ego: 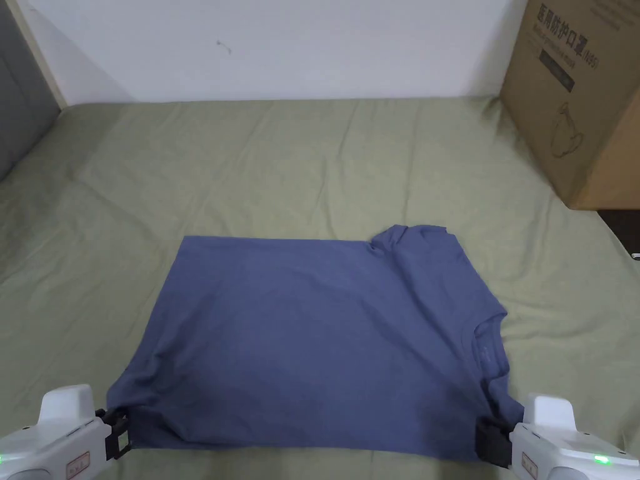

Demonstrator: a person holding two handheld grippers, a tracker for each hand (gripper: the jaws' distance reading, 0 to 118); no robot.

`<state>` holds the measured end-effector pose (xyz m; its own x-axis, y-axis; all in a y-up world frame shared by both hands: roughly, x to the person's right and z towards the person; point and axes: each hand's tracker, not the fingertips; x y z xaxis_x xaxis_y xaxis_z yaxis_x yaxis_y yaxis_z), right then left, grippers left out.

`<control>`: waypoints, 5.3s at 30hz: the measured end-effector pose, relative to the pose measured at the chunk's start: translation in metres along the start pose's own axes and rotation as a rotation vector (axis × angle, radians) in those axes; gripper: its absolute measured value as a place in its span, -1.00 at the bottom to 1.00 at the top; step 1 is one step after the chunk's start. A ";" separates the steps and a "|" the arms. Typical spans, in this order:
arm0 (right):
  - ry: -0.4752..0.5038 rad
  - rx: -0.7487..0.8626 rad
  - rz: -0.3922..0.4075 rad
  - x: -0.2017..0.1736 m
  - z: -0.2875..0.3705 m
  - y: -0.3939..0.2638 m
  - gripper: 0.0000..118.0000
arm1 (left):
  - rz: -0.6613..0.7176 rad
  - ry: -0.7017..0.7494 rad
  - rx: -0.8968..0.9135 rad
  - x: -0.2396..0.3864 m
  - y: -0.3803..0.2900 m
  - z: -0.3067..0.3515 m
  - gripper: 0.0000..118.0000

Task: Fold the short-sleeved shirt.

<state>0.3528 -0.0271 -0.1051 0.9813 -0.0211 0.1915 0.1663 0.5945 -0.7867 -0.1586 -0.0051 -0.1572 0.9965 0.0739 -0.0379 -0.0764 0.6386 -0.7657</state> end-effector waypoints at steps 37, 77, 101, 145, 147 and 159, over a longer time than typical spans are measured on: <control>0.018 0.080 -0.053 0.007 -0.118 0.181 -0.88 | 0.024 0.065 0.039 0.015 0.171 -0.146 -0.99; -0.055 0.676 0.139 -0.020 0.121 0.131 -0.60 | -0.098 -0.010 0.613 0.090 0.109 0.065 -0.89; -0.009 0.599 0.112 -0.025 0.078 0.145 -1.00 | -0.006 -0.025 0.026 0.038 0.145 -0.064 -0.13; 0.082 0.007 -0.106 0.008 -0.093 0.125 -0.86 | 0.047 -0.058 -0.081 -0.006 0.119 -0.113 -0.94; 0.087 0.022 -0.094 0.013 -0.083 0.124 -0.86 | 0.054 -0.064 -0.078 -0.007 0.115 -0.108 -0.94; 0.121 0.011 -0.088 0.049 -0.022 0.066 -0.86 | 0.038 -0.075 -0.098 -0.009 0.055 -0.040 -0.94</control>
<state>0.4140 -0.0066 -0.1607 0.9676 -0.1701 0.1865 0.2517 0.5951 -0.7632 -0.1707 -0.0008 -0.2247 0.9875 0.1562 -0.0230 -0.1073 0.5568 -0.8237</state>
